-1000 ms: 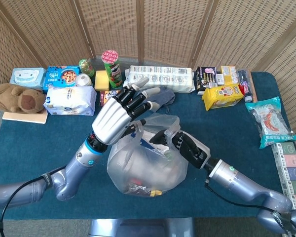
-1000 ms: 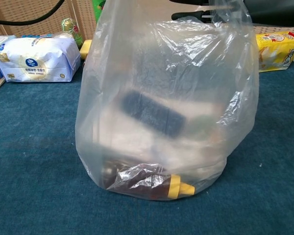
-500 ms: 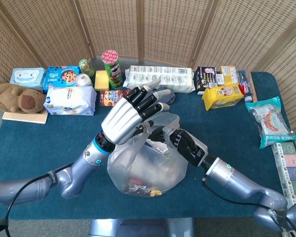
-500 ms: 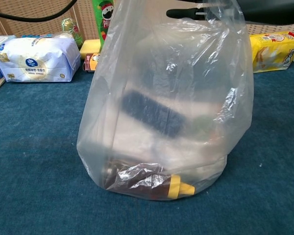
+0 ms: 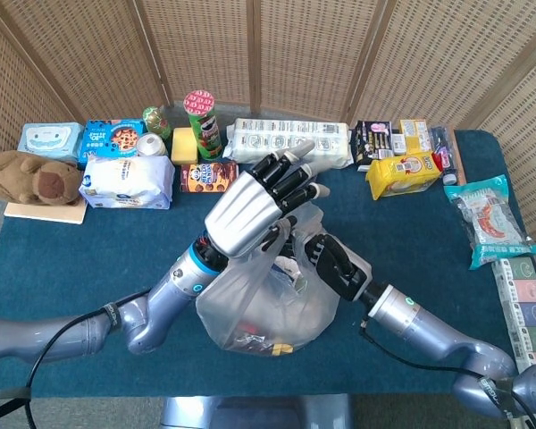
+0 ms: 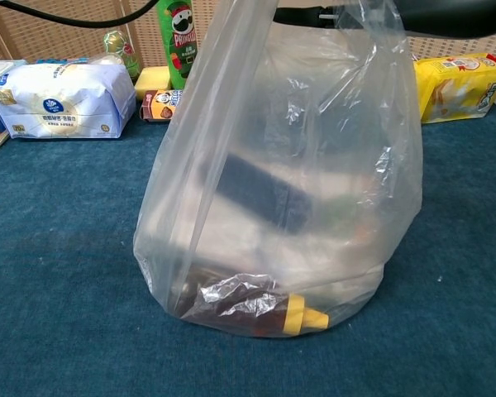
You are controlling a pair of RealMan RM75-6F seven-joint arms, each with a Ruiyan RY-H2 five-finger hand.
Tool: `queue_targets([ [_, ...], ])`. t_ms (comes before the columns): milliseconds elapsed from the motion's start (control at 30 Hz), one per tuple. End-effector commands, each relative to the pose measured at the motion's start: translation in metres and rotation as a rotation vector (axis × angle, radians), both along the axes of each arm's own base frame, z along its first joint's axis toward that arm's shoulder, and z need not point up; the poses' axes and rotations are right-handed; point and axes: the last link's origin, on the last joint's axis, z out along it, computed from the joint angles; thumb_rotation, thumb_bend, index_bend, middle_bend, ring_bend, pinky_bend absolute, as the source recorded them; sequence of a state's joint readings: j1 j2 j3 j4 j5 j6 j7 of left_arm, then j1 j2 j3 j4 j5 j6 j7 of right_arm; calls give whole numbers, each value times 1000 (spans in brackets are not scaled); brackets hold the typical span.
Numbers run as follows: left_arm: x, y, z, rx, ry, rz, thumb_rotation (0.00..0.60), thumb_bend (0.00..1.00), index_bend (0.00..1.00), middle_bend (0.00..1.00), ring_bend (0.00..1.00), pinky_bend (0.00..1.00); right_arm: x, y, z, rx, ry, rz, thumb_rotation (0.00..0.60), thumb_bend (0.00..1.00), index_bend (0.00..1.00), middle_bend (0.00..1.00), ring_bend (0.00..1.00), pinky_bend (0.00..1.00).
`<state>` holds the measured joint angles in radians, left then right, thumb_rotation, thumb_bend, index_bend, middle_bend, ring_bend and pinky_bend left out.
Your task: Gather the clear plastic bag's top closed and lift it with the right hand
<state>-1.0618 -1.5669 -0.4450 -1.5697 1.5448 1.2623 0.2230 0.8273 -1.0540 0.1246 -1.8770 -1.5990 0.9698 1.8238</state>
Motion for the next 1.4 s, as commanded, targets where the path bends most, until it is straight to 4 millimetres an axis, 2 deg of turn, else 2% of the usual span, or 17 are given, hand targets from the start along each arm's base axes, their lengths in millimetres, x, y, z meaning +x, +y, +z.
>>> queue_targets([
  [33,1,-1,0,-5,-3,-3,600,101,324,222,80,219,-2,-2,-1,-2,2,-8,147,94,282,285,179,99],
  [500,17,3,-4,6,5,-17,600,99,318,222,80,219,5,1,-1,21,-22,-3,146,95,278,285,179,99],
  [1167,22,4,-12,2,17,-26,600,98,313,221,77,219,18,4,-6,50,-85,-23,147,109,277,293,183,113],
  [1400,25,5,-15,8,21,-31,600,97,313,218,73,219,19,7,-9,61,-92,-25,148,118,277,314,200,161],
])
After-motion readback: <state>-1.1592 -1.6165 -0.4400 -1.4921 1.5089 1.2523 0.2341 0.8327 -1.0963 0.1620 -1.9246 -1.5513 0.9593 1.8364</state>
